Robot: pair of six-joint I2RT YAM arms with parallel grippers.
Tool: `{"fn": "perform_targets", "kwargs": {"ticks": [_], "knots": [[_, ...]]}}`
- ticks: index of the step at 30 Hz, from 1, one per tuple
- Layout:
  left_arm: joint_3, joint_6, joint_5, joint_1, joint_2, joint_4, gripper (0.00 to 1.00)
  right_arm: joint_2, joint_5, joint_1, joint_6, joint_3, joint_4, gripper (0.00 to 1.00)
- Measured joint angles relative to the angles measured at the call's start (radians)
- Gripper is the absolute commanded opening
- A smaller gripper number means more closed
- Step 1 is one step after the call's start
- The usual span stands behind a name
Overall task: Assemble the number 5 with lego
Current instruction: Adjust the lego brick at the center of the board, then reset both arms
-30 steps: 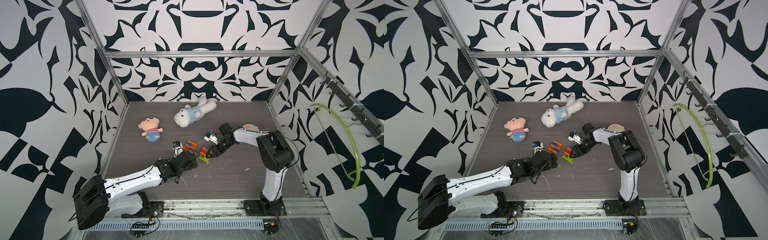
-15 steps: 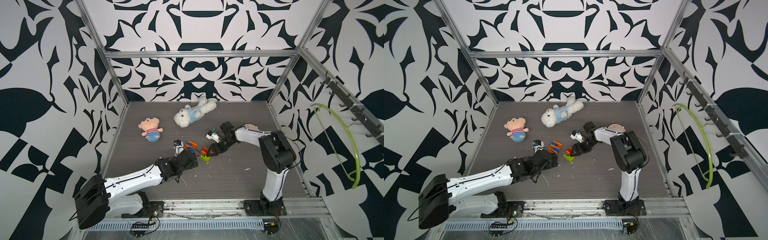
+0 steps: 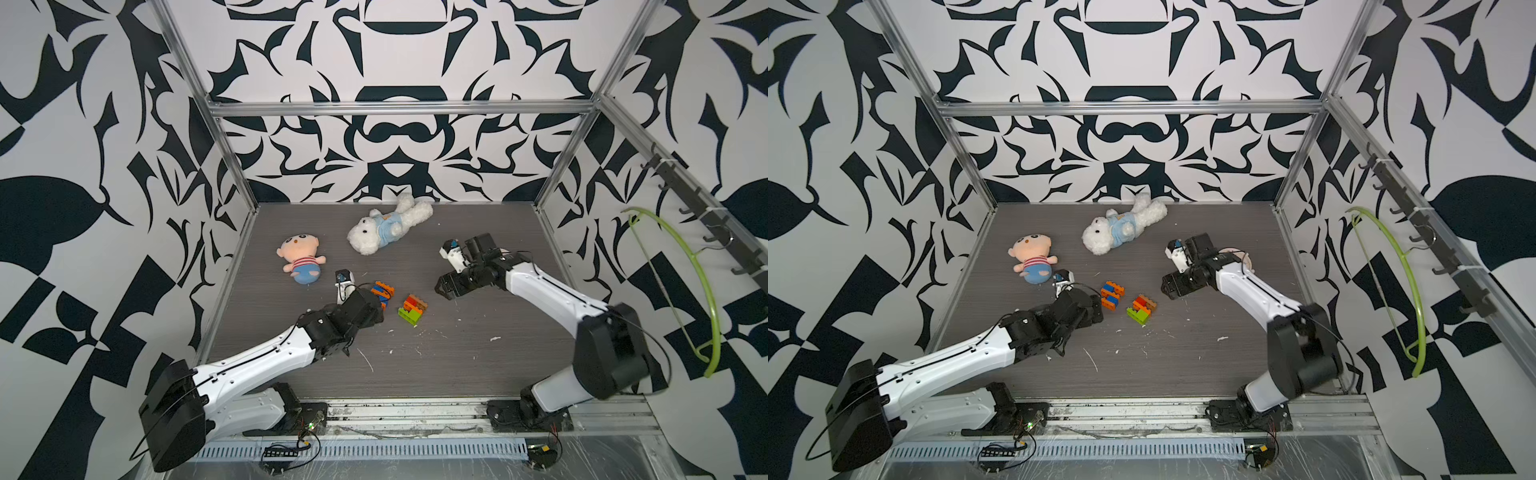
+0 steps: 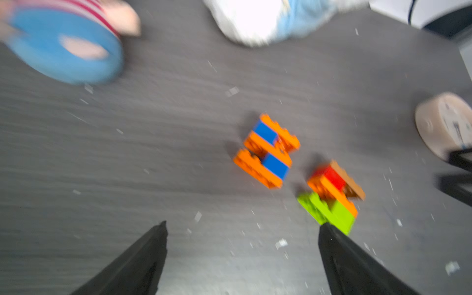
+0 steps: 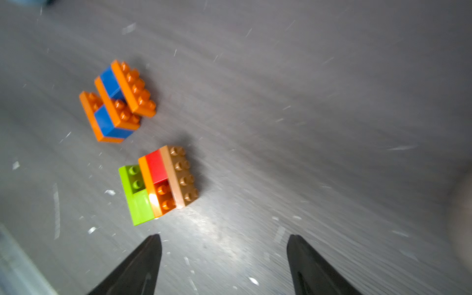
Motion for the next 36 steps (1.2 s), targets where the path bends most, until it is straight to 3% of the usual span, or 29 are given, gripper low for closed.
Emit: {"fn": "perform_targets", "kwargs": {"ticks": [4, 8, 13, 20, 30, 36], "knots": [[-0.004, 0.100, -0.089, 0.105, -0.076, 0.001, 0.99, -0.181, 0.298, 0.001, 0.035, -0.114, 0.135, 0.87], [-0.078, 0.224, -0.172, 0.215, -0.168, 0.071, 0.99, -0.268, 0.561, -0.016, 0.062, -0.263, 0.291, 0.90], [-0.204, 0.391, -0.186, 0.377, -0.242, 0.187, 0.99, -0.275, 0.725, -0.081, 0.087, -0.449, 0.506, 0.94], [-0.350, 0.596, -0.089, 0.547, -0.217, 0.432, 0.99, -0.161, 0.657, -0.172, 0.070, -0.593, 0.811, 0.95], [-0.409, 0.743, 0.084, 0.660, 0.099, 0.850, 0.99, 0.135, 0.416, -0.242, -0.023, -0.717, 1.298, 0.95], [-0.402, 0.796, 0.195, 0.724, 0.227, 1.054, 0.99, 0.143, 0.343, -0.245, -0.043, -0.731, 1.403, 0.95]]}}
